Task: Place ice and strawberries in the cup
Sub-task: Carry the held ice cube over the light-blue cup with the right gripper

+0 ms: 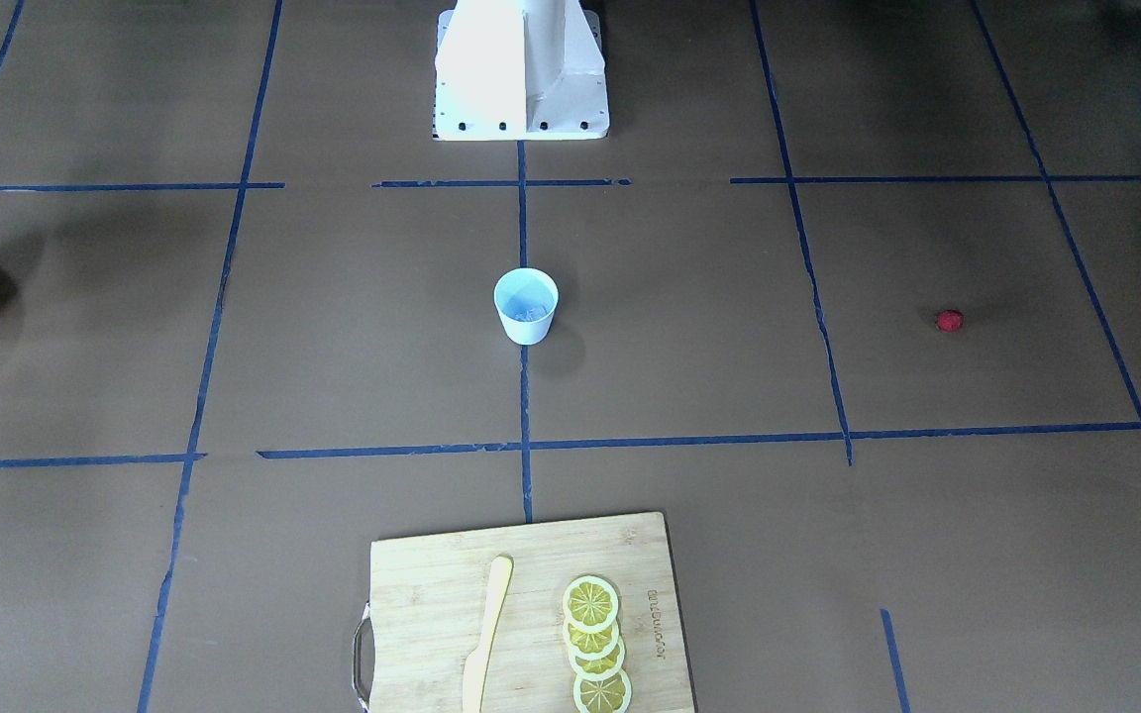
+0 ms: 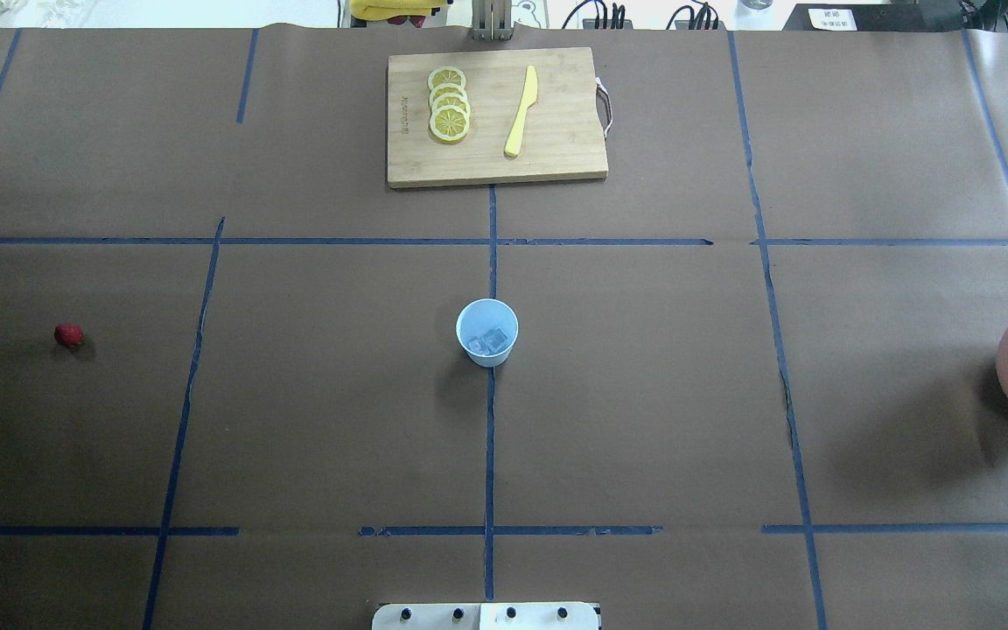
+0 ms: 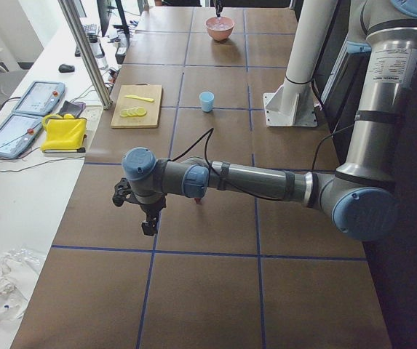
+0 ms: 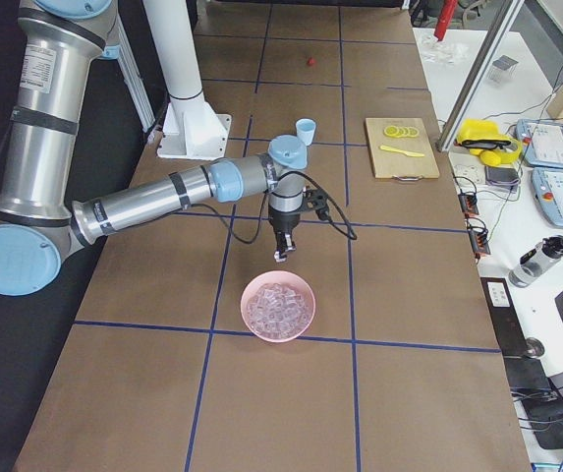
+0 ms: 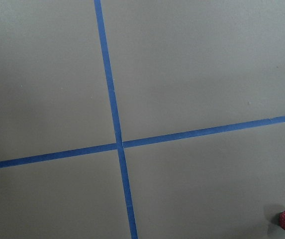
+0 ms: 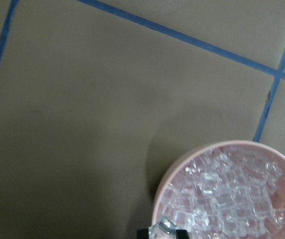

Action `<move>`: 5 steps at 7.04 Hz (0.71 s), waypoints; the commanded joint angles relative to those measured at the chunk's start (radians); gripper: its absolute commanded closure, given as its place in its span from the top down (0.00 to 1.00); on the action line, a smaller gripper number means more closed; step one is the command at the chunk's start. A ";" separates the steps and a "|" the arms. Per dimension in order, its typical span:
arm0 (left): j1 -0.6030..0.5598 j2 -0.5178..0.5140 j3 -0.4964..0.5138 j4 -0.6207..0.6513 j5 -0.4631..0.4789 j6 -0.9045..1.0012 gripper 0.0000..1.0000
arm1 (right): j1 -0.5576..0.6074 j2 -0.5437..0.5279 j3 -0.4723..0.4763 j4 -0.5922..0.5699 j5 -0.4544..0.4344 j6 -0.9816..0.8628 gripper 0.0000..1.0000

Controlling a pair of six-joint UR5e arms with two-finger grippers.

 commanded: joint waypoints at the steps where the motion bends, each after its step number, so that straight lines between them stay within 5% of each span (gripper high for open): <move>1: 0.001 0.001 0.001 0.002 -0.001 0.000 1.00 | -0.003 0.228 -0.012 -0.139 0.084 0.080 0.00; 5: 0.001 -0.002 0.002 0.005 -0.001 -0.002 1.00 | -0.267 0.664 -0.184 -0.147 0.100 0.615 0.00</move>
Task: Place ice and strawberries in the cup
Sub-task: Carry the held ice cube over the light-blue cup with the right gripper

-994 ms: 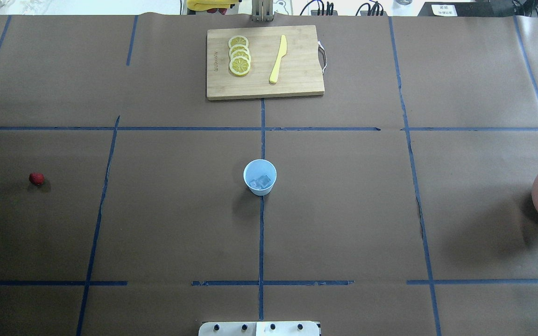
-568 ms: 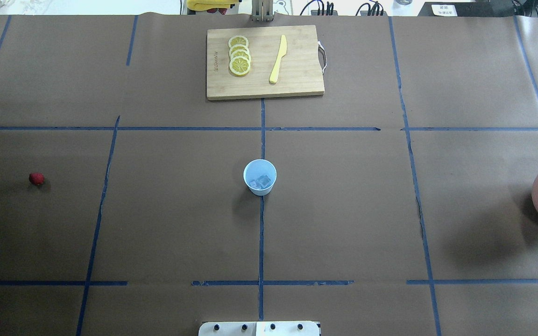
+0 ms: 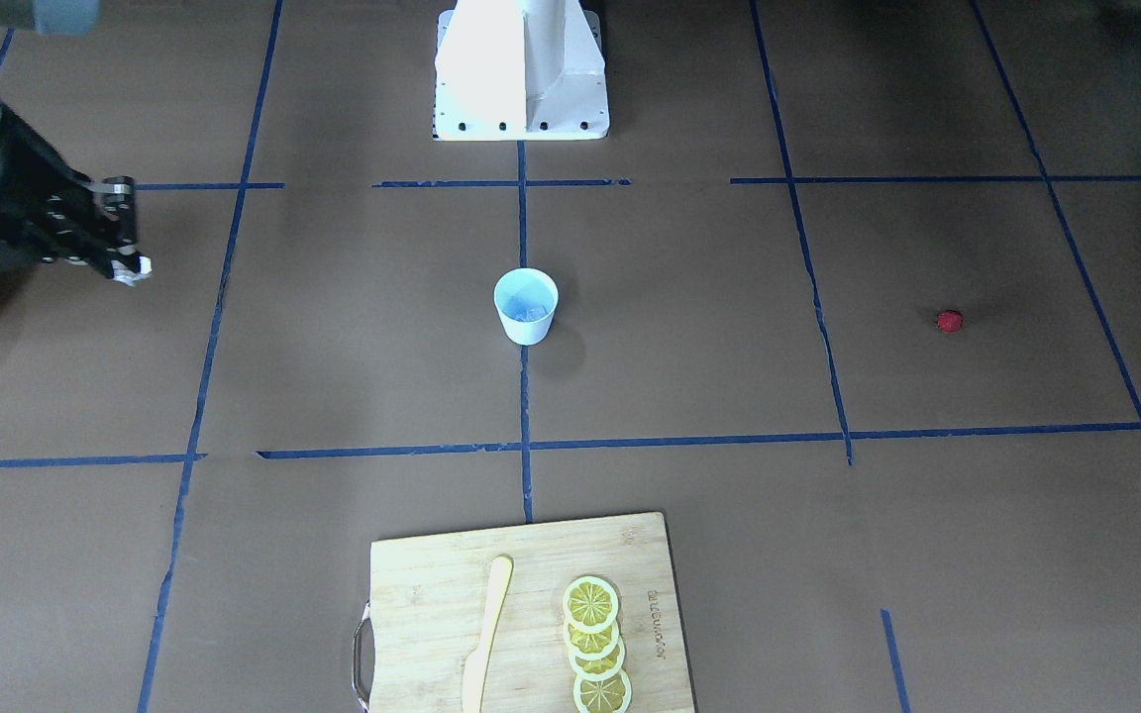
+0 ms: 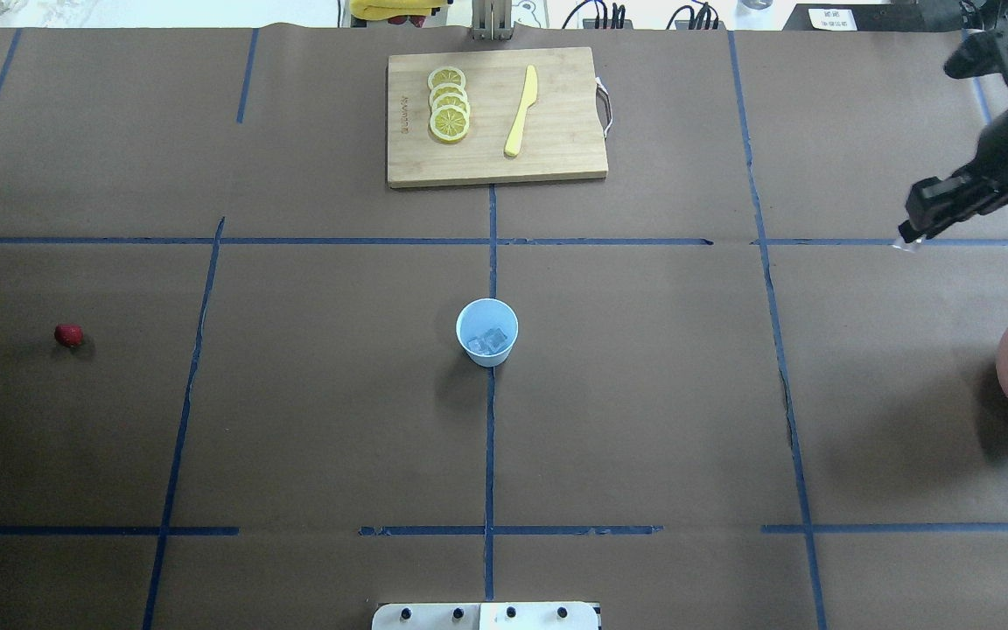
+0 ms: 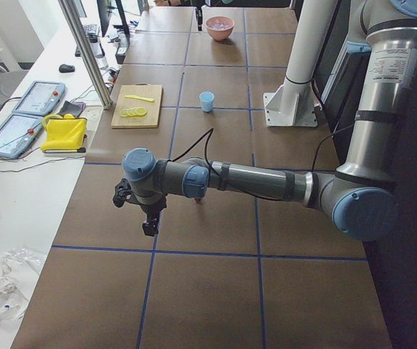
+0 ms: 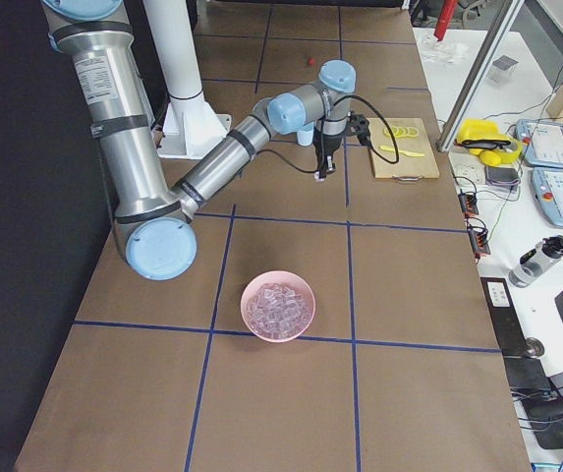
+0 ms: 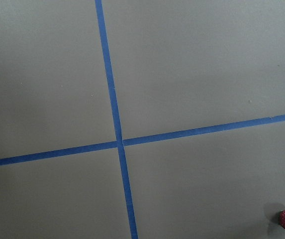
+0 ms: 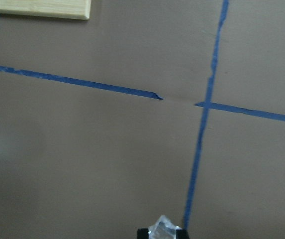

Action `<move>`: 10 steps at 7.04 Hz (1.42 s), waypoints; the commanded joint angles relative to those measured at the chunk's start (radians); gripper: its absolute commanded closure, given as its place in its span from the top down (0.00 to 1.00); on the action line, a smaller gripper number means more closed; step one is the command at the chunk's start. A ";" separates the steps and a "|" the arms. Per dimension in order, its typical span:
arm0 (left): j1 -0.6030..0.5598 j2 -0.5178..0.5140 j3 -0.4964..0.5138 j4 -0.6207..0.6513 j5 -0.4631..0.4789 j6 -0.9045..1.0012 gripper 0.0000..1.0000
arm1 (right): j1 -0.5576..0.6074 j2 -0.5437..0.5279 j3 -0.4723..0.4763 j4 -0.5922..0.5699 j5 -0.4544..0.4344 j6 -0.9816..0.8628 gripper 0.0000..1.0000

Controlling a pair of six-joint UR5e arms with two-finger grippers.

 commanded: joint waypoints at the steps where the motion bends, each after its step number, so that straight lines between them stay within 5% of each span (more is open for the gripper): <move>1: 0.000 -0.001 0.001 0.001 0.000 -0.001 1.00 | -0.173 0.162 -0.047 0.003 -0.078 0.265 0.00; 5: 0.000 0.005 0.002 0.000 0.002 -0.002 1.00 | -0.419 0.406 -0.350 0.194 -0.301 0.570 0.00; 10: 0.000 0.007 0.002 -0.002 0.002 -0.002 1.00 | -0.467 0.434 -0.385 0.196 -0.349 0.572 0.00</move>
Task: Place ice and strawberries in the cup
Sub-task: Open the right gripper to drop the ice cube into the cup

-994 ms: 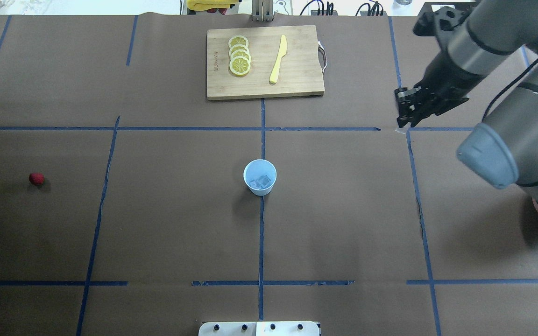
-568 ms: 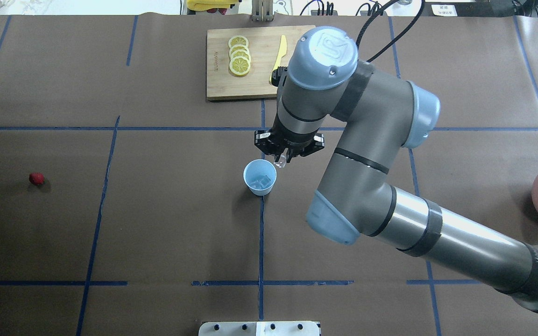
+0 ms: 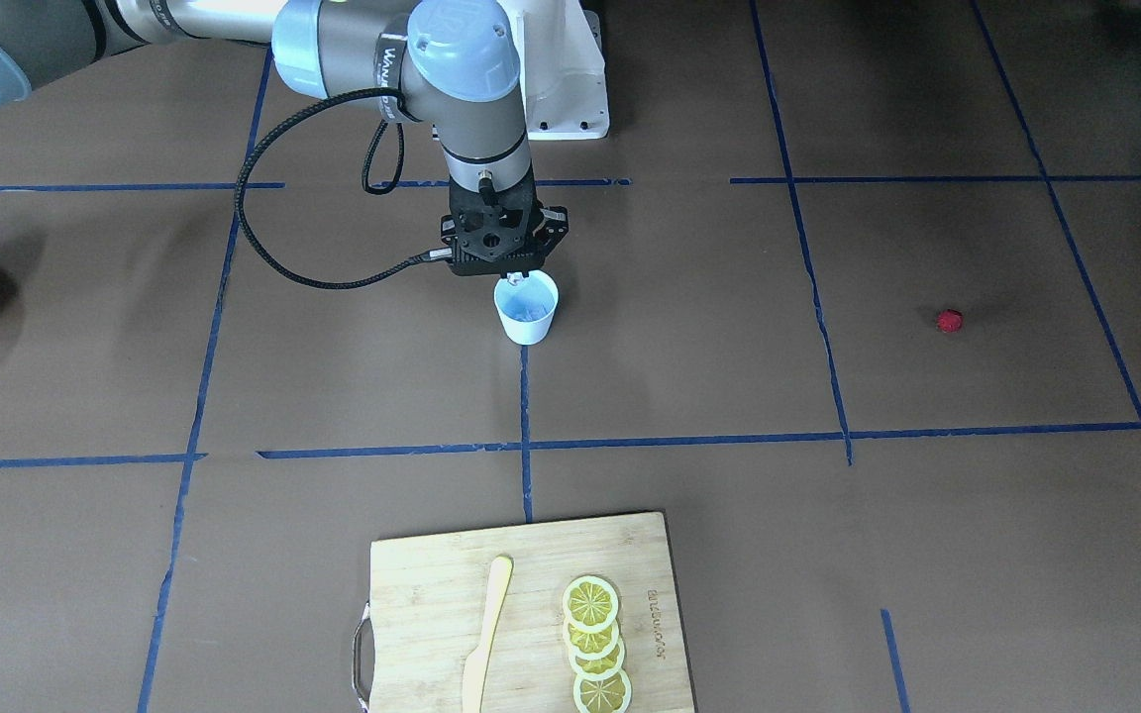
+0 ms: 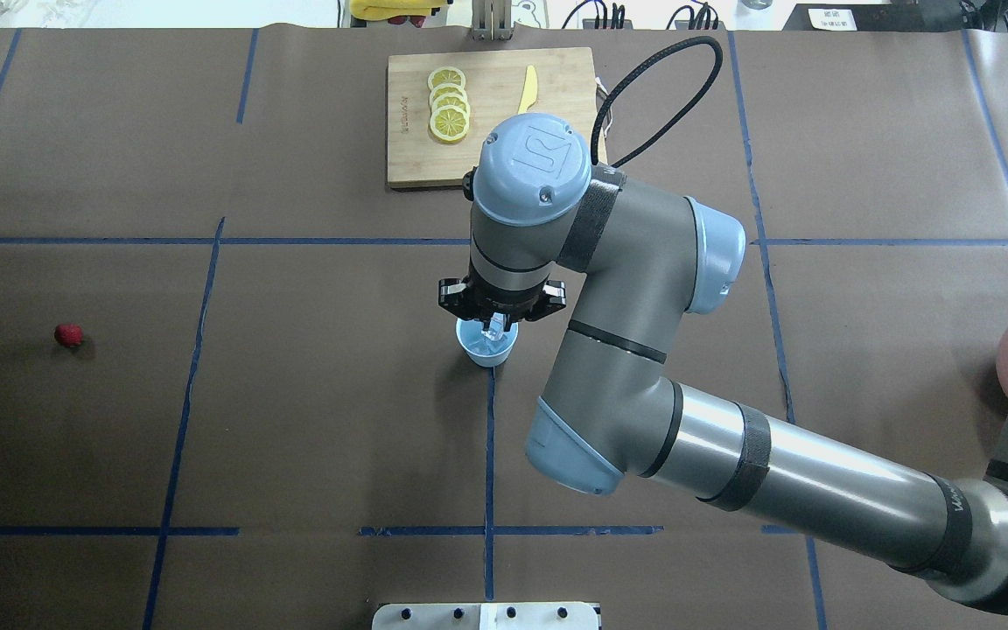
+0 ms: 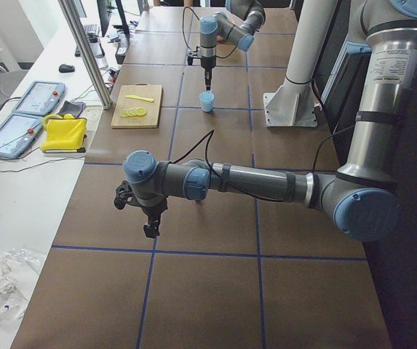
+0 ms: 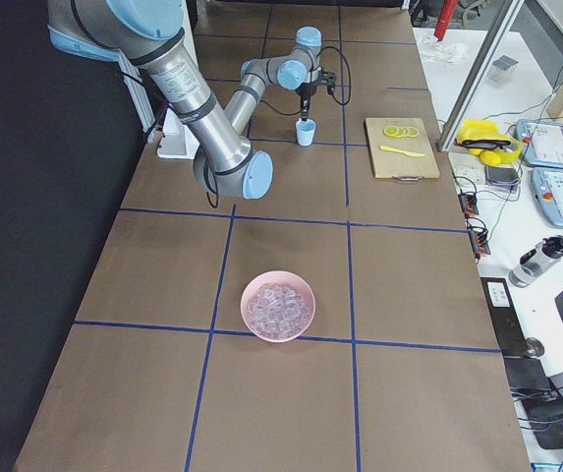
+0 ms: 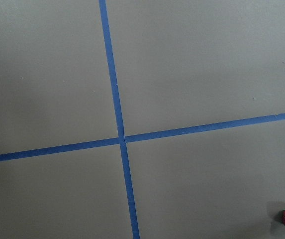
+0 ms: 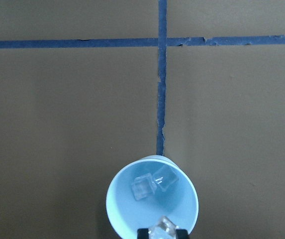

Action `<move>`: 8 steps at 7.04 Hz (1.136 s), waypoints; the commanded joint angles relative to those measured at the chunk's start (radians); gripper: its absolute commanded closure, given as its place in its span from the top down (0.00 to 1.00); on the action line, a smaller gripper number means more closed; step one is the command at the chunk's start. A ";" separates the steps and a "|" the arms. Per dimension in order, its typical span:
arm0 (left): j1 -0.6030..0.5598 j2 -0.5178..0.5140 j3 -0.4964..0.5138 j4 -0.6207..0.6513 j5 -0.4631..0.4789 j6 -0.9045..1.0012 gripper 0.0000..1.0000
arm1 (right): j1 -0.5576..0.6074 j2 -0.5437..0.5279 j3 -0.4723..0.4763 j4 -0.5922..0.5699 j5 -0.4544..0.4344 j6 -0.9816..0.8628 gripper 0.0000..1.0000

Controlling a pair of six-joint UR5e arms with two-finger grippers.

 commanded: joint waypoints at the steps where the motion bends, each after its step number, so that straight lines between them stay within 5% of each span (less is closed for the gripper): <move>1: 0.000 0.000 0.000 0.000 0.000 0.000 1.00 | -0.004 0.039 -0.042 0.000 -0.005 -0.001 0.00; 5: 0.000 -0.006 0.008 0.000 0.001 0.000 1.00 | -0.001 0.051 -0.061 0.000 -0.006 -0.008 0.04; 8: 0.000 -0.006 0.006 0.001 0.001 0.000 1.00 | 0.015 0.051 -0.059 0.022 -0.005 -0.014 0.74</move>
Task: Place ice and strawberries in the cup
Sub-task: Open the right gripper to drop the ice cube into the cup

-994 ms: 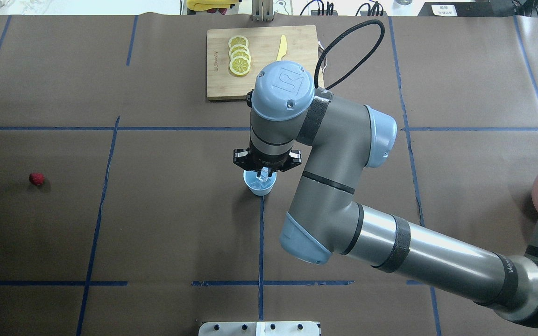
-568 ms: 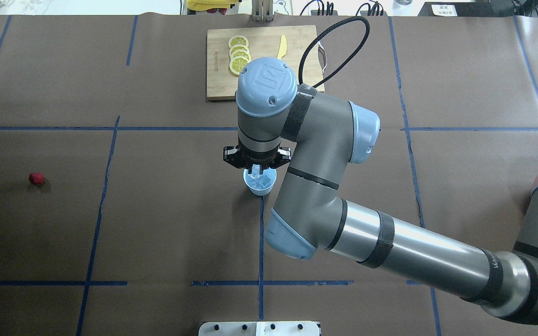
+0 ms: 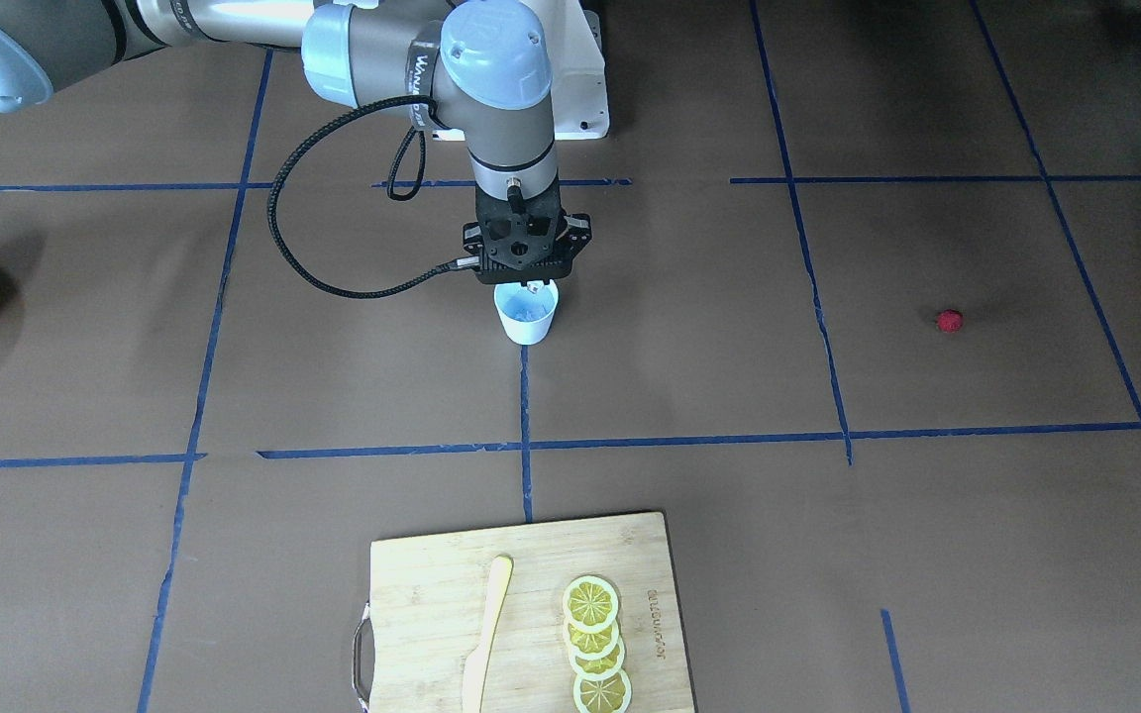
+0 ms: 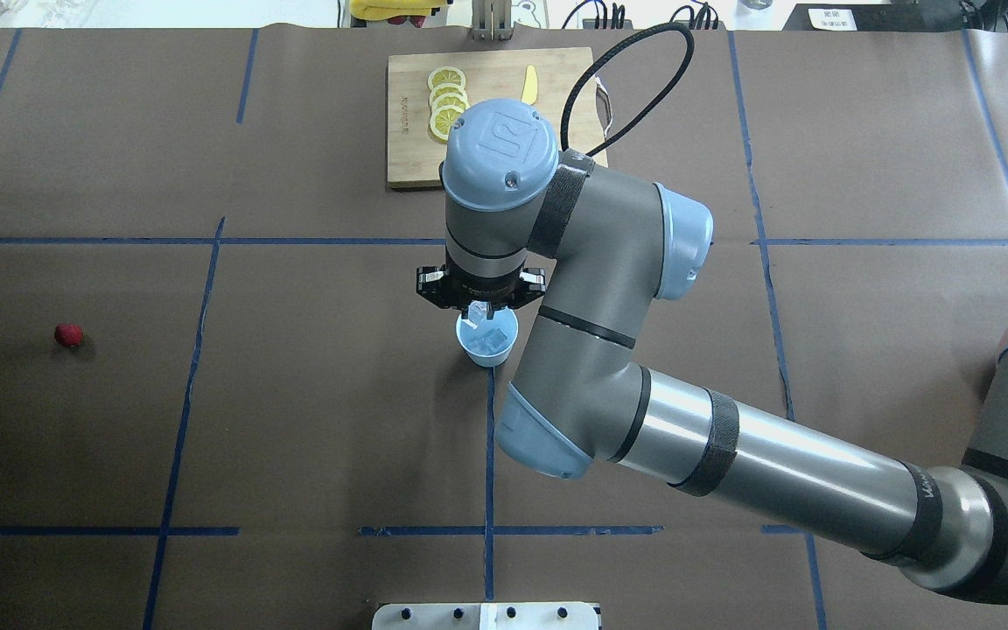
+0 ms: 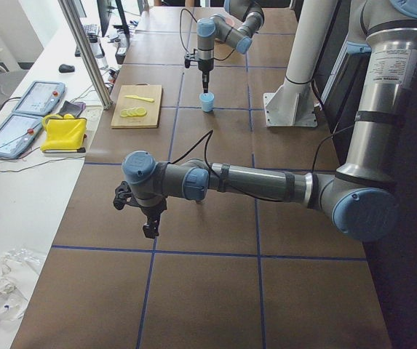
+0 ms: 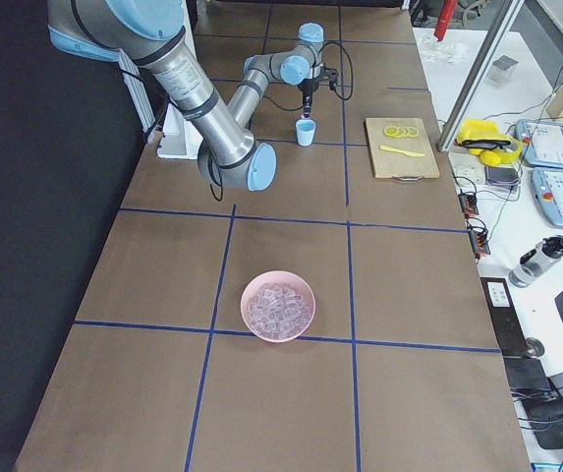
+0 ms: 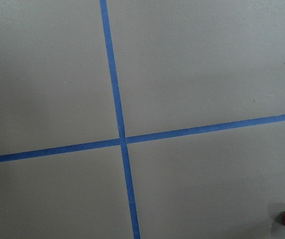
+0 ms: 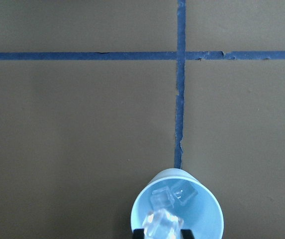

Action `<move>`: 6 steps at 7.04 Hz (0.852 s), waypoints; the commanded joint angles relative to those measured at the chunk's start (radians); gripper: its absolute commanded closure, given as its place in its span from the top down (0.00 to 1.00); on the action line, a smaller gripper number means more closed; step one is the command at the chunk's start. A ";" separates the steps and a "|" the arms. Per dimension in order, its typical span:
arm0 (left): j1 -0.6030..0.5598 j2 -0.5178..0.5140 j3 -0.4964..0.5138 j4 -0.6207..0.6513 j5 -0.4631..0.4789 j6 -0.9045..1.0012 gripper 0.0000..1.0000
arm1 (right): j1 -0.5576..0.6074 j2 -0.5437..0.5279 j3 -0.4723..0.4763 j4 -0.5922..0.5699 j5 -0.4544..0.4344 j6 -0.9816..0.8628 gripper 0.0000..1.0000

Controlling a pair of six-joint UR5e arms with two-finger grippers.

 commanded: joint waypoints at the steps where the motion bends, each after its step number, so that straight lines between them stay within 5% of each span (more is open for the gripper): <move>1: 0.000 -0.002 -0.001 0.001 0.000 0.000 1.00 | 0.008 -0.002 0.000 0.007 0.000 -0.004 0.90; 2: 0.000 -0.002 -0.003 0.001 0.000 -0.003 1.00 | 0.012 0.000 0.000 0.007 0.002 -0.001 0.98; 4: 0.008 -0.006 -0.020 -0.011 0.009 -0.058 1.00 | 0.057 -0.008 0.020 -0.002 0.025 0.000 0.99; 6: 0.093 0.007 -0.127 -0.010 0.012 -0.183 1.00 | 0.121 -0.101 0.160 -0.071 0.037 -0.022 0.99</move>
